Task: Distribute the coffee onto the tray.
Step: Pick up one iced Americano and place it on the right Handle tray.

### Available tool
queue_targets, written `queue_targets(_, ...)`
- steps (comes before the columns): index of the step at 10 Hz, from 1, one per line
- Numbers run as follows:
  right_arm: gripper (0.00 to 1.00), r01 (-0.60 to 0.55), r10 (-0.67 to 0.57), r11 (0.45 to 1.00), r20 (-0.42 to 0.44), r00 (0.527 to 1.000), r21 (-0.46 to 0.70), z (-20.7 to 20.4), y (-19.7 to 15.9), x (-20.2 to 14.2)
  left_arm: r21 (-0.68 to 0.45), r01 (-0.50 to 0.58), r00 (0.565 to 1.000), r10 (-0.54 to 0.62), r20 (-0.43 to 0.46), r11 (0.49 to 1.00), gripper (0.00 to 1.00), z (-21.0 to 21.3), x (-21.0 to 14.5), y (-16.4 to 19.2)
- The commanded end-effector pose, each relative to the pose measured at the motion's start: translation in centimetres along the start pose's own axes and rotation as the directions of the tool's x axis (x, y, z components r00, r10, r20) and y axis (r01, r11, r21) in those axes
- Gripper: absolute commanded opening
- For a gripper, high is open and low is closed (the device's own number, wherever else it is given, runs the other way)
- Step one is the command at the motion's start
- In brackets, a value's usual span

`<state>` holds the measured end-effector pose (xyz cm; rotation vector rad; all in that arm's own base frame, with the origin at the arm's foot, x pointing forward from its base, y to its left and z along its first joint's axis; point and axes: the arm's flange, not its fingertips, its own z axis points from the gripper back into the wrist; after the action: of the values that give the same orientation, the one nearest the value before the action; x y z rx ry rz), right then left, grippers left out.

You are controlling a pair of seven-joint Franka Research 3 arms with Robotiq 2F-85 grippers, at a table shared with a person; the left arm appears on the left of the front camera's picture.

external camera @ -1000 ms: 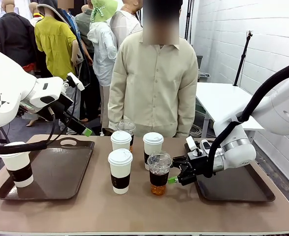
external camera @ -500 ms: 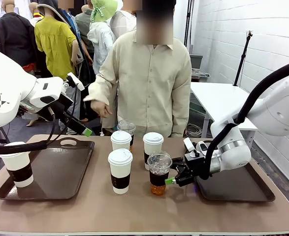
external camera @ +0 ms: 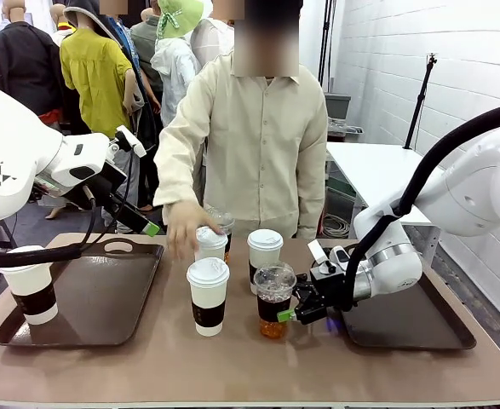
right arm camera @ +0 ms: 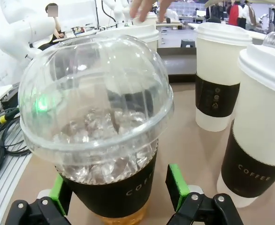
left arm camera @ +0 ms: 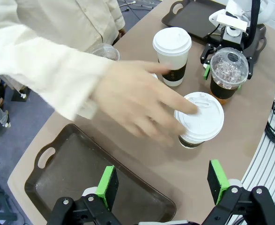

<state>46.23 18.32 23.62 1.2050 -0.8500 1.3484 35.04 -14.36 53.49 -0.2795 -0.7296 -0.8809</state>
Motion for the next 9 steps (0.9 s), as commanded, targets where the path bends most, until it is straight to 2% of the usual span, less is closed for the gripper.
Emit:
queue_targets(1, 1.00, 0.010, -0.010, 1.000, 0.014, 1.000, 0.019, -0.59, -0.55, 0.16, -0.005, -0.005, 1.000, 0.005, -0.006, 1.000, 1.00, 0.01, -0.07, -0.09)
queue_targets(3, 1.00, 0.021, -0.023, 0.998, 0.041, 0.999, 0.055, -0.81, -0.38, 0.27, -0.005, -0.005, 1.000, 0.005, -0.006, 1.000, 1.00, 0.01, -0.07, -0.09)
queue_targets(9, 1.00, 0.018, -0.022, 0.995, 0.041, 0.999, 0.094, -1.44, -0.27, 0.57, -0.005, -0.005, 1.000, 0.005, -0.006, 1.000, 1.00, 0.01, -0.07, -0.09)
